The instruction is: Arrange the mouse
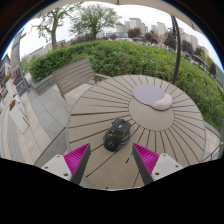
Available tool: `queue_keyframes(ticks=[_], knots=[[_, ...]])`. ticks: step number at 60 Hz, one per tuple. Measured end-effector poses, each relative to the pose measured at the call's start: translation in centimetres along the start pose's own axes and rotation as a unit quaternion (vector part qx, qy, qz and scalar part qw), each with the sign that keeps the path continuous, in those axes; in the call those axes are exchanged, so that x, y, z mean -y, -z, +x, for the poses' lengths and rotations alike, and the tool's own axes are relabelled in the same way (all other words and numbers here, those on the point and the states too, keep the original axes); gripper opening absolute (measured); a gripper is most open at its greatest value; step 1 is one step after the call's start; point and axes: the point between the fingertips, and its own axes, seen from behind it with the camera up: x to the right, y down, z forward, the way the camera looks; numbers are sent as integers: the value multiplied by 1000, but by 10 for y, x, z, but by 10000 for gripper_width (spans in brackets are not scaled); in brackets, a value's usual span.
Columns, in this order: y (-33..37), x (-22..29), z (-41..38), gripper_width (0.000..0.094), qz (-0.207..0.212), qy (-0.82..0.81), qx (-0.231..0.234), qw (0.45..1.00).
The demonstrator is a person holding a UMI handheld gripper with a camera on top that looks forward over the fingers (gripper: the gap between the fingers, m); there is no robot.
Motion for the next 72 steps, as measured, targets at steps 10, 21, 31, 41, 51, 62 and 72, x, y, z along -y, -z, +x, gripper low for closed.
queue_keyframes(ticks=[10,21,31,41,51,62,72], knots=[[-40,0,1,866,-8,-6,-10,1000],[-80,-1,9,868,-18,-10,-17,1000],[-102,6,11,865,-18,-13,-16,1000],[-118,18,8,863,-16,-8,-6,1000],[-132,24,0,864,-24,7,9,1000],[-135,25,-5,858,-39,17,15,999],[-134,22,0,709,-42,42,14,998]])
